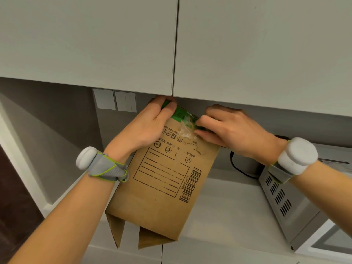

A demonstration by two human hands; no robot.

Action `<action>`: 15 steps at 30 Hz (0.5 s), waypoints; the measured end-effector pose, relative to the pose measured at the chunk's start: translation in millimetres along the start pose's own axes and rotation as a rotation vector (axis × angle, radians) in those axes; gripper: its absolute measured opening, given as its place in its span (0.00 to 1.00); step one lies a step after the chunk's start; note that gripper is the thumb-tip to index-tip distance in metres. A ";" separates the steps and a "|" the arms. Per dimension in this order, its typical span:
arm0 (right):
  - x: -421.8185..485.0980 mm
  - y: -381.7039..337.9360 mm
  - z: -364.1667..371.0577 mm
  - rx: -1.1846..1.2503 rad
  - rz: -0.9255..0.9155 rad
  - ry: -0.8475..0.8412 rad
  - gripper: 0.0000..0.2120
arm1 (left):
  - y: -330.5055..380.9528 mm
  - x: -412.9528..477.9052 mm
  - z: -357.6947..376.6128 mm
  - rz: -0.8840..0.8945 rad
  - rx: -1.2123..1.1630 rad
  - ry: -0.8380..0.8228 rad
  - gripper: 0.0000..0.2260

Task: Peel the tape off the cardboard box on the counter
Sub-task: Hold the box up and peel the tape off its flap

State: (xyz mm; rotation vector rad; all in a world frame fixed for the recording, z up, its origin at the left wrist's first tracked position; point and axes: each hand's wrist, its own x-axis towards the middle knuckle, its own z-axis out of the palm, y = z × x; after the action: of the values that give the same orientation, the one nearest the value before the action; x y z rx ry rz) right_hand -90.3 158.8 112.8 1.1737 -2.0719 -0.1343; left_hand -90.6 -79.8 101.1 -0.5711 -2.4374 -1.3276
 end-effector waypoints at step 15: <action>-5.5 -20.0 -4.3 -0.041 0.078 -0.044 0.12 | -0.8 0.9 -0.1 -0.009 0.007 0.001 0.14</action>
State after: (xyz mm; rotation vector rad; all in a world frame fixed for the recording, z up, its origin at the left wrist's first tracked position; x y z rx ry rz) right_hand -71.8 152.6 104.4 1.0724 -2.1399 -0.1657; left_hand -91.7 -80.1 101.0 -0.5588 -2.4456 -1.3226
